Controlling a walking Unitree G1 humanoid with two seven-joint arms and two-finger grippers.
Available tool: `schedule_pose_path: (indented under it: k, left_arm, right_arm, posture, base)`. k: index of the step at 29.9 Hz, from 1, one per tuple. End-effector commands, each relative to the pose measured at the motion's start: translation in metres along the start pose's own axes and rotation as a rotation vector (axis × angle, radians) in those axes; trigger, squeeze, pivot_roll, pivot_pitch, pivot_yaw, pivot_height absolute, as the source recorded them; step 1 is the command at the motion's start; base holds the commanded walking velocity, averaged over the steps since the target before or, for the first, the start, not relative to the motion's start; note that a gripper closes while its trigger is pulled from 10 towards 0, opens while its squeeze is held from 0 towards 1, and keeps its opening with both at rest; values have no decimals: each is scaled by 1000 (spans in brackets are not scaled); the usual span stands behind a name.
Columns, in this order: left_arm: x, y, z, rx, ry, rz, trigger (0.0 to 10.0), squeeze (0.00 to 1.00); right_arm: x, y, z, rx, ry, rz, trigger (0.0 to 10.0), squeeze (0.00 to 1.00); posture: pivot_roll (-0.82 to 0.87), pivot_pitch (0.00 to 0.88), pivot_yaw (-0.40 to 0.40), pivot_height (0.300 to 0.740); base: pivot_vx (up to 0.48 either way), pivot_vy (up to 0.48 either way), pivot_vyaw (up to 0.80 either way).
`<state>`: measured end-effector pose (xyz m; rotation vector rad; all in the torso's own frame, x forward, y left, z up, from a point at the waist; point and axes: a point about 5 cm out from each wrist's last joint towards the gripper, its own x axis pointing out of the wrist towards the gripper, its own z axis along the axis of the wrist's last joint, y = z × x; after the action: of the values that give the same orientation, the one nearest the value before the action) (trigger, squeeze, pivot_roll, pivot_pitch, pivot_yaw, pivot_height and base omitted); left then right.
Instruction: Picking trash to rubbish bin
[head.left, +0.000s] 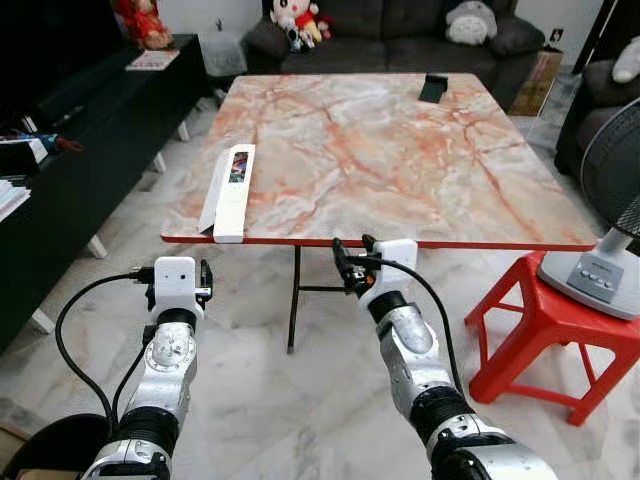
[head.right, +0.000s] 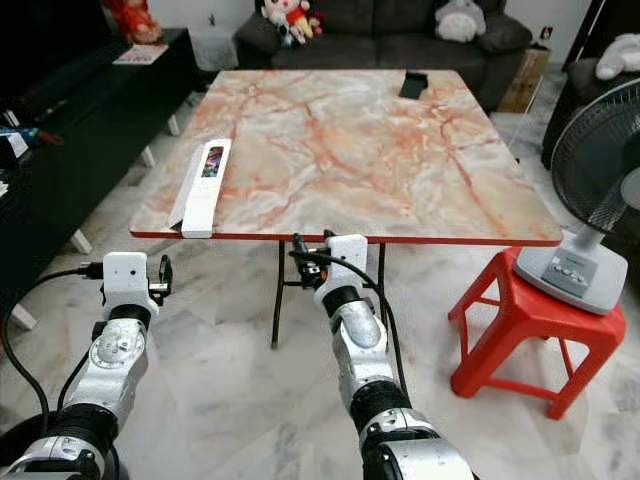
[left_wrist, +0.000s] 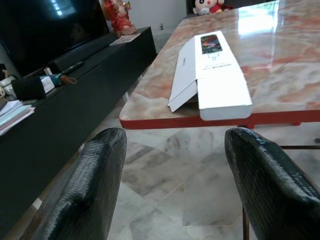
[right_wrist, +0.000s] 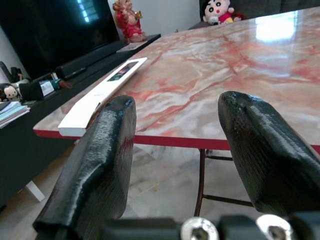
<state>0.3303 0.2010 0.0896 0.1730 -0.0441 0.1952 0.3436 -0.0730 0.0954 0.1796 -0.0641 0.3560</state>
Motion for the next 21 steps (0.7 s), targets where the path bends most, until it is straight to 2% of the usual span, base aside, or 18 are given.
schedule_pose_path:
  k: [1,5,8,21]
  left_arm:
    - [3,-1,7,6,-24,-3,10000,0]
    - [4,-1,8,10,-25,-3,10000,0]
    - [5,-1,8,16,-20,1,10000,0]
    - [6,-2,8,19,-12,3,10000,0]
  right_arm:
    - [3,3,5,-9,-21,17,10000,0]
    - [3,4,6,-43,-21,26,10000,0]
    - [3,5,5,-15,-20,27,10000,0]
    - [2,3,5,-16,-21,22,10000,0]
  posture:
    - [-12,0,2,740]
    - [-11,0,3,740]
    - [-9,0,4,740]
    - [-13,0,6,740]
  base:
    - [251,0,0]
    - [261,0,531]
    - [264,0,763]
    - [266,0,0]
